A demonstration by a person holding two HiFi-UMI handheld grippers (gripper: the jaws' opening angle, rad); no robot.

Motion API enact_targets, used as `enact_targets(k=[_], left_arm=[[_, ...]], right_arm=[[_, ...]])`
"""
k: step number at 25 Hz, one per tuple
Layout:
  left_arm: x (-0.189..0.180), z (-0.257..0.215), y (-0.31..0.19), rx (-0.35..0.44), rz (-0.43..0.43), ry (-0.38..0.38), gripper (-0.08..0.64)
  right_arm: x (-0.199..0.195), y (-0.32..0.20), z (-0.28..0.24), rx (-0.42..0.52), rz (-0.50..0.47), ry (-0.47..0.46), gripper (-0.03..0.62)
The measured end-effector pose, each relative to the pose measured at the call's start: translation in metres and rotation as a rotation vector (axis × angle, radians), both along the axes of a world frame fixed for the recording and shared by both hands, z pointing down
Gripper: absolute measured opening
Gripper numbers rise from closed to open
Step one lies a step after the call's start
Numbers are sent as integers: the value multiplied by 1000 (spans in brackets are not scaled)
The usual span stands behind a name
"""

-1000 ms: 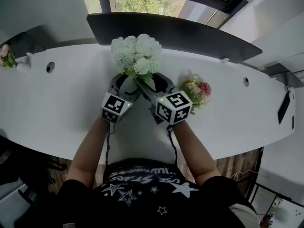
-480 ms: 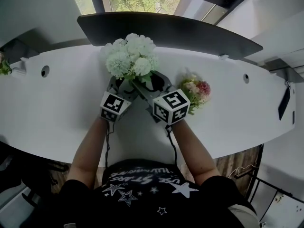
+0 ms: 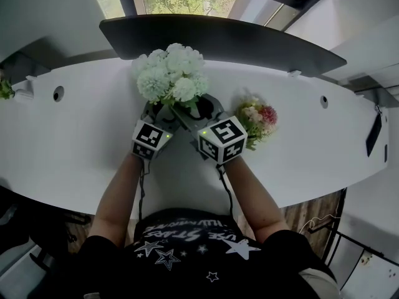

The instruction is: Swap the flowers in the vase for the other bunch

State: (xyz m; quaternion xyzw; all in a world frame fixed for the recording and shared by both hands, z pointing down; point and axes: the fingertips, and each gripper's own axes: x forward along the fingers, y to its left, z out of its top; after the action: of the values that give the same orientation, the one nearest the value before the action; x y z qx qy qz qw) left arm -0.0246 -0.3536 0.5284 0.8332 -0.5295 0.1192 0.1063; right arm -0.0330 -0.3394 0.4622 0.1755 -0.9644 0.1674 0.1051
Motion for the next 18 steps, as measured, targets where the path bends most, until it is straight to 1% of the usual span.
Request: enact_targets(k=[4,5,8,11,14,18], left_arm=[[-2,0,1,9,-6,11,278],[-3,0,2,10,-6,12,278],[-3,1,2,14,-7,5,278],[-2,1,0,11,-15,1,278],[0,1,-1,13,-12,28,278],[-1,1,0,13,-7,27,278]], right_arm=[[-7,3,-1,21,-16,2,227],[-8,4,-2,27,-23,4,217],[-9,4,-4,69,-34,20,140],[-6,1,-6,100,-30,27,117],[-5,-1,-16,122,-8,1,100],[-4,-5,-36,133,35,-66,89]])
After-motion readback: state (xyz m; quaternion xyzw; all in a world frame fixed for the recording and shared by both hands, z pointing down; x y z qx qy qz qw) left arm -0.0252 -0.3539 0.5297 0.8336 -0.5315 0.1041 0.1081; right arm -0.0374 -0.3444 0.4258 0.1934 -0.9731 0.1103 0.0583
